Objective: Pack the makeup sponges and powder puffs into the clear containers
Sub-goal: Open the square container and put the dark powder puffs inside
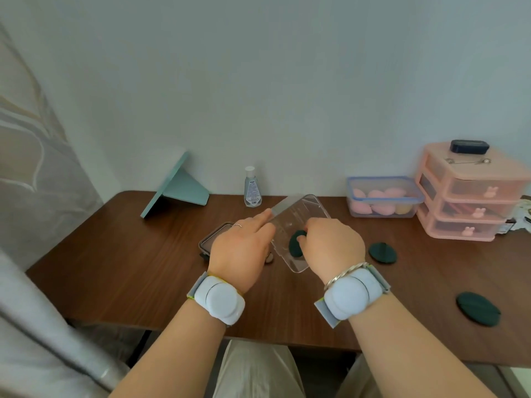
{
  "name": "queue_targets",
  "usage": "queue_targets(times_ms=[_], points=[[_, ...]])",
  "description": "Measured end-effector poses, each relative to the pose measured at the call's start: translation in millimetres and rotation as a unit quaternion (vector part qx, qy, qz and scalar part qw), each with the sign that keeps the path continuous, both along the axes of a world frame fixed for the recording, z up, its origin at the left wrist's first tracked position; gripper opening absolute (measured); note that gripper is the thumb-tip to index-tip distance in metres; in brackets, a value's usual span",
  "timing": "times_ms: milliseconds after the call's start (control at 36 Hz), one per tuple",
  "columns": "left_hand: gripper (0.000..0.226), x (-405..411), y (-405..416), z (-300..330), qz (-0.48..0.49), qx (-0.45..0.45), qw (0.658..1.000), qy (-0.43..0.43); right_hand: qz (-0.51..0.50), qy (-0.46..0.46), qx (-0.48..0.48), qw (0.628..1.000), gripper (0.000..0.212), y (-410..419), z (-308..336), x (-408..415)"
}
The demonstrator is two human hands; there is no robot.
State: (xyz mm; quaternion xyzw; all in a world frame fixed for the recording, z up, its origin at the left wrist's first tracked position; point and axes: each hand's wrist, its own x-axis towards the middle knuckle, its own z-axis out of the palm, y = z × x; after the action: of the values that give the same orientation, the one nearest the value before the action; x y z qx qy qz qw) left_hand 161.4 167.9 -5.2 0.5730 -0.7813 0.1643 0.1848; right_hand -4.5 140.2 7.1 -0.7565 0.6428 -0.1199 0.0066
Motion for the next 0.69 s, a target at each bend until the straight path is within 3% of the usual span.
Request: queue_targets(times_ms=[111,167,278,389,444,528,611,694], points=[[0.019,1,-1,3,0.031,0.023,0.999,0.001,0.008,0.005,0.013,1.000,0.028,-5,-7,2],[0.022,6,-3,1,0.057,0.036,0.998,0.015,0.021,-0.022,-0.041,0.999,0.031,0,-2,4],[0.014,16,-3,4,0.104,0.028,0.991,0.082,0.056,-0.154,-0.161,0.973,0.027,11,9,4],[0.006,28,-1,12,0.189,0.049,0.973,0.123,0.044,-0.240,-0.192,0.951,0.018,10,9,4],[0.006,35,-1,15,0.215,0.054,0.965,0.137,0.036,-0.221,-0.151,0.963,0.019,7,8,4],[0.007,44,-1,18,0.242,0.057,0.959,0.133,0.044,-0.120,-0.023,0.991,0.025,-1,-3,8],[0.007,49,1,19,0.252,0.068,0.958,0.122,0.085,-0.060,0.076,0.992,0.034,-7,-18,19],[0.006,53,3,19,0.254,0.069,0.958,0.116,0.121,-0.010,0.111,0.986,0.039,-14,-33,35]])
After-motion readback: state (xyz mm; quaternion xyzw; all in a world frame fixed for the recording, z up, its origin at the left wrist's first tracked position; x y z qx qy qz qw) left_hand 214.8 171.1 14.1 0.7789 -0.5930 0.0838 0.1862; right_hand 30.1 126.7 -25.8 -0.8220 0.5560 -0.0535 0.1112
